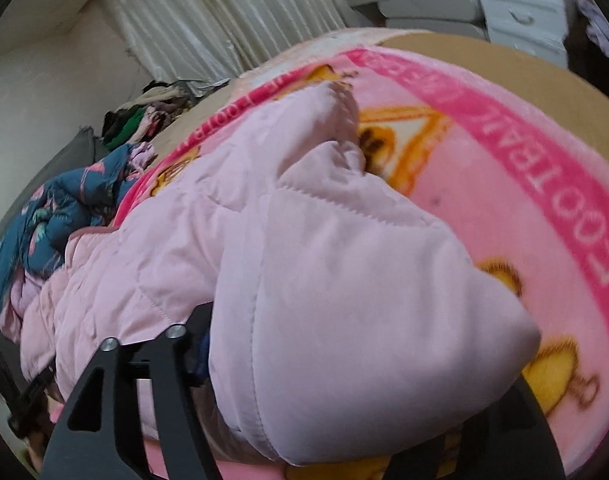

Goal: Fold large clothes
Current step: 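Lay the folded jacket down on the blanket and open both tools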

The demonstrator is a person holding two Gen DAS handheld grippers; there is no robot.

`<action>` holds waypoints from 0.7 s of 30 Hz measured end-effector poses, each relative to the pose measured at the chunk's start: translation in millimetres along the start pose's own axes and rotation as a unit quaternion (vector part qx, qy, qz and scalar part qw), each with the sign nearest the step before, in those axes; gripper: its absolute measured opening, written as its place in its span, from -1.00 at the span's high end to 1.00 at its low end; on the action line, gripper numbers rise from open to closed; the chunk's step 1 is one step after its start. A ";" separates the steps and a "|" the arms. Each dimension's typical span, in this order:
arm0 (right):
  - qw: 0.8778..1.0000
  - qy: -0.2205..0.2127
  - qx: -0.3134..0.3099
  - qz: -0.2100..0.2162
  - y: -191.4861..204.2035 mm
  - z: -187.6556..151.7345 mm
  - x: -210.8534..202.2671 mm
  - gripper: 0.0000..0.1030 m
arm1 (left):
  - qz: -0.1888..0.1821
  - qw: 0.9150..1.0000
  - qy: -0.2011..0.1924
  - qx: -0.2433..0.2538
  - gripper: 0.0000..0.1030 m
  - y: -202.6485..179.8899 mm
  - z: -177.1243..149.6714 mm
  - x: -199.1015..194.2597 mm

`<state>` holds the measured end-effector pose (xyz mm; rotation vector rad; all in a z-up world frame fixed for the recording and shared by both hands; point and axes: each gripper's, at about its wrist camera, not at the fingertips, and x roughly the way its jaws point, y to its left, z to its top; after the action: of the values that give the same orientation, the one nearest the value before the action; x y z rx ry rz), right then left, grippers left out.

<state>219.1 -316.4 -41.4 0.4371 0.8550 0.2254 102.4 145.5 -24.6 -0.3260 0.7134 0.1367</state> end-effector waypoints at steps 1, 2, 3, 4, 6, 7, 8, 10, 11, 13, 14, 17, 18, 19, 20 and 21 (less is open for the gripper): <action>1.000 0.003 0.010 -0.002 -5.7 -1.7 -1.2 -0.65 | -0.002 1.000 0.003 -0.008 -0.23 3.2 -1.4 -0.1; 1.000 0.005 0.023 -0.008 -8.8 -2.5 -3.1 -0.76 | -0.002 1.000 0.006 -0.013 -0.31 5.0 -1.8 -1.1; 0.999 0.002 0.031 -0.010 -13.5 -4.3 -8.4 -0.77 | -0.001 1.000 0.008 -0.016 -0.35 6.3 -3.0 -3.2; 0.999 0.000 0.033 -0.008 -16.5 -6.8 -12.2 -0.78 | 0.001 1.000 0.007 -0.017 -0.42 7.5 -4.6 -6.8; 0.999 -0.011 0.034 -0.020 -18.7 -10.5 -23.8 -0.83 | 0.007 1.000 0.009 -0.016 -0.53 10.5 -7.4 -13.9; 0.999 -0.018 0.032 -0.025 -20.0 -13.2 -29.7 -0.87 | 0.007 1.000 0.009 -0.017 -0.59 10.2 -9.1 -17.1; 0.999 -0.027 0.029 -0.030 -19.5 -15.8 -37.9 -0.90 | 0.007 1.000 0.009 -0.017 -0.61 10.5 -10.8 -21.4; 0.998 -0.043 0.020 -0.043 -18.6 -21.4 -52.1 -0.91 | 0.007 1.000 0.008 -0.014 -0.69 10.0 -13.1 -31.2; 0.997 -0.055 0.010 -0.046 -16.5 -25.5 -61.6 -0.91 | 0.007 1.000 0.007 -0.009 -0.78 8.7 -14.2 -37.7; 0.996 -0.070 -0.010 -0.048 -12.1 -34.2 -75.5 -0.91 | 0.011 1.000 0.003 0.001 -0.81 4.4 -17.8 -47.5; 0.995 -0.080 -0.028 -0.048 -6.8 -40.9 -84.5 -0.91 | 0.012 1.000 0.000 0.006 -0.82 3.0 -20.1 -53.2; 0.988 -0.113 -0.086 -0.054 10.8 -64.1 -109.5 -0.92 | 0.012 1.000 -0.018 0.017 -0.82 -3.6 -26.1 -72.9; 0.986 -0.120 -0.102 -0.056 16.8 -70.7 -115.6 -0.92 | 0.014 0.999 -0.025 0.018 -0.82 -6.0 -28.0 -80.0; 0.982 -0.127 -0.125 -0.057 24.7 -80.5 -123.1 -0.92 | 0.012 0.999 -0.033 0.018 -0.82 -8.6 -30.4 -88.0; 0.980 -0.130 -0.137 -0.058 28.5 -87.0 -127.3 -0.92 | 0.009 0.999 -0.038 0.016 -0.82 -10.8 -32.2 -94.3; 0.978 -0.133 -0.150 -0.057 33.8 -94.0 -131.9 -0.92 | 0.005 0.999 -0.041 0.014 -0.82 -13.0 -34.0 -99.9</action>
<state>61.9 -307.8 9.4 0.1296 0.5684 0.1821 9.5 120.5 20.6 -0.2888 0.6349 0.1485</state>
